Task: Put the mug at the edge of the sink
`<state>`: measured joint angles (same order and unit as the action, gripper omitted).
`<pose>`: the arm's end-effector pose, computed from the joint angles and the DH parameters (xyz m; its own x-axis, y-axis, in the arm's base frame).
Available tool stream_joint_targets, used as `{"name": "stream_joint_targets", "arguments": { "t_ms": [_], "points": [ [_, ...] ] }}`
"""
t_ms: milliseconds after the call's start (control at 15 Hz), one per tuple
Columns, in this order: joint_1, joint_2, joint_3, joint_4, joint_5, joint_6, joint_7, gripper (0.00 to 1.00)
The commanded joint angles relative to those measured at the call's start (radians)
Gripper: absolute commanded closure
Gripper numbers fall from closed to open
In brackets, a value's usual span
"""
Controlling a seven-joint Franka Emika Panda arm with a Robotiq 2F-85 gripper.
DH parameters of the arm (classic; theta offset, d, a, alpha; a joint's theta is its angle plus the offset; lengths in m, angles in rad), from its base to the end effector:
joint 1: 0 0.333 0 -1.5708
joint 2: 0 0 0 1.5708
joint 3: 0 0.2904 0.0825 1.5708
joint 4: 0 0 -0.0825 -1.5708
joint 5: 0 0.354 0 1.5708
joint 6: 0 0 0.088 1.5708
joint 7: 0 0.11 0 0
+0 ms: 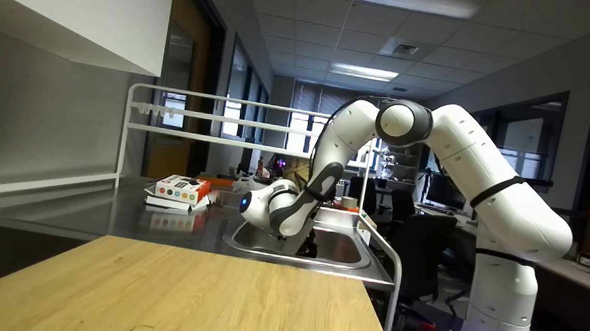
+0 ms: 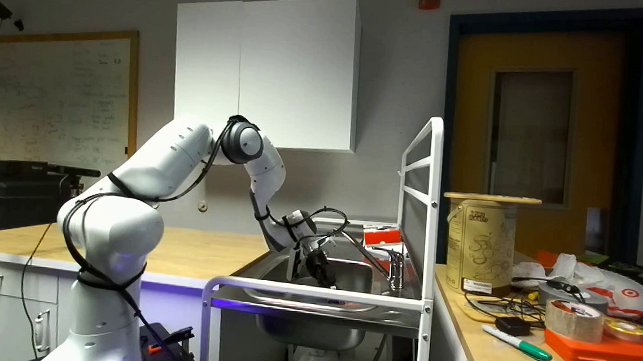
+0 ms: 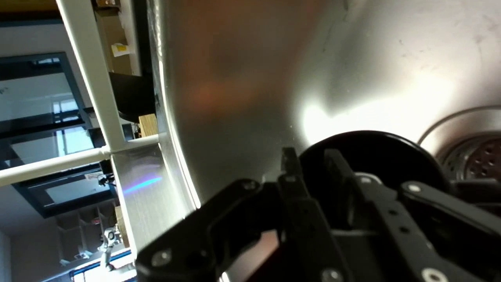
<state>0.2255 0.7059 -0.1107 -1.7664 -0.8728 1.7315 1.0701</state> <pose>0.5597 -0.0062 0.1617 0.9211 -0.3722 0.1146 -0.2692 -0.3958 0.8780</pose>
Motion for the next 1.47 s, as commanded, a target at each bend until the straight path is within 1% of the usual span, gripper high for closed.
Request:
{"name": "stream_joint_targets", "arguments": {
  "t_ms": [0, 267, 400, 533, 667, 733, 800, 933, 1000, 1067, 1133, 1267, 1400],
  "points": [
    [-0.026, -0.039, 0.025, -0.026, -0.087, 0.08, -0.01, 0.45],
    [-0.035, -0.026, 0.031, -0.026, -0.214, 0.184, -0.019, 0.13],
    [-0.045, -0.017, 0.027, -0.02, -0.308, 0.238, -0.008, 0.01],
    [-0.075, -0.023, 0.032, -0.027, -0.372, 0.288, 0.0, 0.0],
    [-0.111, -0.013, 0.035, -0.018, -0.398, 0.322, -0.004, 0.0],
    [-0.123, -0.005, 0.034, -0.014, -0.402, 0.332, 0.002, 0.25],
    [-0.135, -0.005, 0.037, -0.012, -0.4, 0.343, -0.004, 0.27],
    [-0.151, -0.013, 0.044, -0.013, -0.377, 0.349, -0.016, 0.39],
    [-0.156, -0.02, 0.048, -0.017, -0.362, 0.351, -0.026, 0.48],
    [-0.16, -0.027, 0.053, -0.021, -0.35, 0.35, -0.026, 0.51],
    [-0.162, -0.031, 0.056, -0.023, -0.34, 0.35, -0.027, 0.56],
    [-0.168, -0.042, 0.063, -0.034, -0.311, 0.353, -0.029, 0.71],
    [-0.179, -0.051, 0.068, -0.044, -0.266, 0.361, -0.036, 0.88]
  ]
}}
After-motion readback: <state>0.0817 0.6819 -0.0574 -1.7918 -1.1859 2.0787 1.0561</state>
